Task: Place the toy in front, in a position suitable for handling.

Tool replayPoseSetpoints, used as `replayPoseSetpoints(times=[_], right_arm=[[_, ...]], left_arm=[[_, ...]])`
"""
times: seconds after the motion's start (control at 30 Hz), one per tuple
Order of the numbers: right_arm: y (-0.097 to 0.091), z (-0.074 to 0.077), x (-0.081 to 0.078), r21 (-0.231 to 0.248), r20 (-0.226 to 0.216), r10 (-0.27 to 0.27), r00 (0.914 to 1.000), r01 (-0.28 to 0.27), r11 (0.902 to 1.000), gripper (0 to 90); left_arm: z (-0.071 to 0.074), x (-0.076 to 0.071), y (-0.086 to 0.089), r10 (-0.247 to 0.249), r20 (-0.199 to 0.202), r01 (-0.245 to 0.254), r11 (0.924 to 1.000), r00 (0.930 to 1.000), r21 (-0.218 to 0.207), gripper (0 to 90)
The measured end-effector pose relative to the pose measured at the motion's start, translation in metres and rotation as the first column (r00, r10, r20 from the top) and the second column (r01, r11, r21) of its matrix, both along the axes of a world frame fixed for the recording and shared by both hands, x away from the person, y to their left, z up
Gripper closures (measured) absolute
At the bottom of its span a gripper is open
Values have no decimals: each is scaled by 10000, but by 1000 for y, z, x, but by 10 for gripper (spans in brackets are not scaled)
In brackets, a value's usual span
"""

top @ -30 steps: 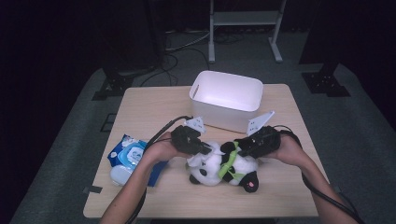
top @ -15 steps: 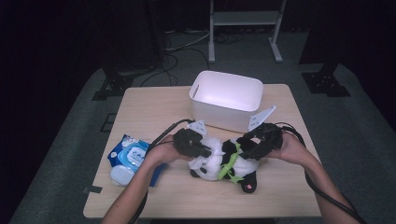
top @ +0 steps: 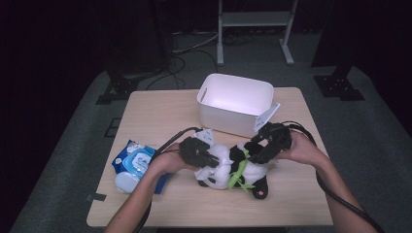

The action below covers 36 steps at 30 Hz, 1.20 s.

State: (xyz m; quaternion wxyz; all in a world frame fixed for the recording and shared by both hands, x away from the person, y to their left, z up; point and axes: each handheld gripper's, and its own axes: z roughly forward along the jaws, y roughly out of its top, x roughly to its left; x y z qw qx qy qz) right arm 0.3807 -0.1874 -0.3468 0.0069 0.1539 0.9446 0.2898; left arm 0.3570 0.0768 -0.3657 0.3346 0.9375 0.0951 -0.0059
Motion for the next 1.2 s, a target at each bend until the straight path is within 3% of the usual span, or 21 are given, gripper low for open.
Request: replayPoseSetpoints(times=[0.07, 0.17, 0.23, 0.4, 0.5, 0.6, 0.73, 0.83, 1.0, 1.2], right_arm=[[0, 3, -1, 27, 23, 63, 10000, -63, 10000, 215], [-1, 10, -1, 502, -50, 123, 9999, -120, 9987, 232], [0, 11, 0, 254, 98, 92, 9999, -94, 9996, 233], [6, -4, 5, -308, -364, 192, 9992, -204, 9993, 206], [6, -9, 5, -148, -337, 133, 9993, -138, 9998, 213], [3, -13, 2, -10, -377, 25, 9993, -26, 10000, 247], [0, -15, -7, 58, 6, 145, 9999, -145, 9999, 277], [2, -13, -13, -68, 240, 280, 9993, -278, 9996, 284], [2, -13, -21, -165, 535, 397, 9978, -389, 9991, 284], [0, -14, -29, -138, 831, 494, 9953, -485, 9987, 286]], left_arm=[[0, -1, 0, -8, -24, 8, 10000, 10000, 22, 819], [1, -3, -1, -187, -29, 188, 9998, 9998, 78, 819], [1, -4, -2, -229, 7, 229, 9997, 9997, 123, 819], [1, -4, -2, -287, -4, 287, 9995, 9996, 103, 819], [2, -4, -2, -293, -51, 294, 9995, 9996, 71, 818], [8, -2, -2, -292, -104, 290, 9993, 9995, -228, 818], [21, 2, -6, -248, 62, 252, 9977, 9997, -629, 818], [26, 8, -15, -157, 154, 166, 9977, 9998, -654, 818], [21, 15, -36, -171, 78, 176, 9978, 9998, -634, 818], [15, 19, -45, -238, 88, 242, 9988, 9997, -420, 817]])
